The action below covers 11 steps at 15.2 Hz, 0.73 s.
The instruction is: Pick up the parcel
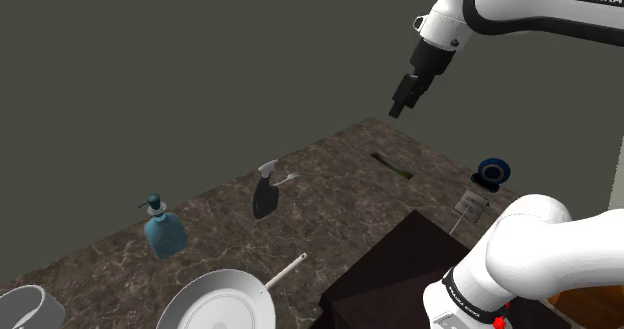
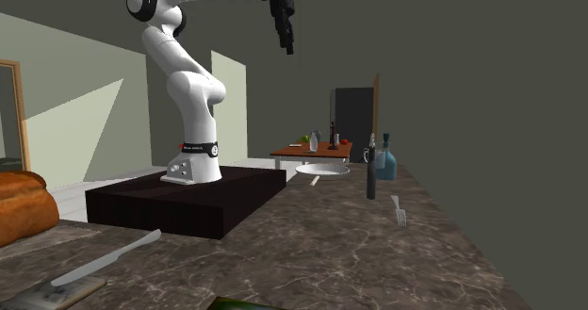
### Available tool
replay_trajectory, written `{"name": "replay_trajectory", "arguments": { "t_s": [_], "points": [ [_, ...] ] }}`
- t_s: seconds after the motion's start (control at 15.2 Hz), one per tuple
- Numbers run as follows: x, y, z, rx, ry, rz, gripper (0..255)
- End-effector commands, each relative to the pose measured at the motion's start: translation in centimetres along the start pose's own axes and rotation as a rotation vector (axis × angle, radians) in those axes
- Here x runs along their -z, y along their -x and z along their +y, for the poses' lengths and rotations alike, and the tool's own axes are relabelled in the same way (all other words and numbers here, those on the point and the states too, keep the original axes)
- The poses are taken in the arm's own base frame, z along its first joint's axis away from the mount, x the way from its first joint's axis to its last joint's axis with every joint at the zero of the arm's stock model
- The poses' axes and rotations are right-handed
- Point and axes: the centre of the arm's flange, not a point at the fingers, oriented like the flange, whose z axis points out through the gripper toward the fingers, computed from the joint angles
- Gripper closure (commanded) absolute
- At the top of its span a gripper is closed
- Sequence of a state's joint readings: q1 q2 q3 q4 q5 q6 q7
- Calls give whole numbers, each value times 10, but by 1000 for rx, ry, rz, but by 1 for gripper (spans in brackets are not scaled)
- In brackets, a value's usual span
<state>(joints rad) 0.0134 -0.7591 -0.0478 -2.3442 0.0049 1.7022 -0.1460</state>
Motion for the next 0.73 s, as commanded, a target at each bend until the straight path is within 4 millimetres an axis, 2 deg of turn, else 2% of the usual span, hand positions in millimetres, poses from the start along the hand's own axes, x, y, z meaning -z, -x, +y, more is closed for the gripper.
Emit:
{"name": "replay_trajectory", "arguments": {
  "t_s": [0.0, 0.66],
  "points": [
    [0, 0, 0, 0, 0, 0, 0],
    [-89, -17, 96, -14, 4, -23, 0]
  ]
}}
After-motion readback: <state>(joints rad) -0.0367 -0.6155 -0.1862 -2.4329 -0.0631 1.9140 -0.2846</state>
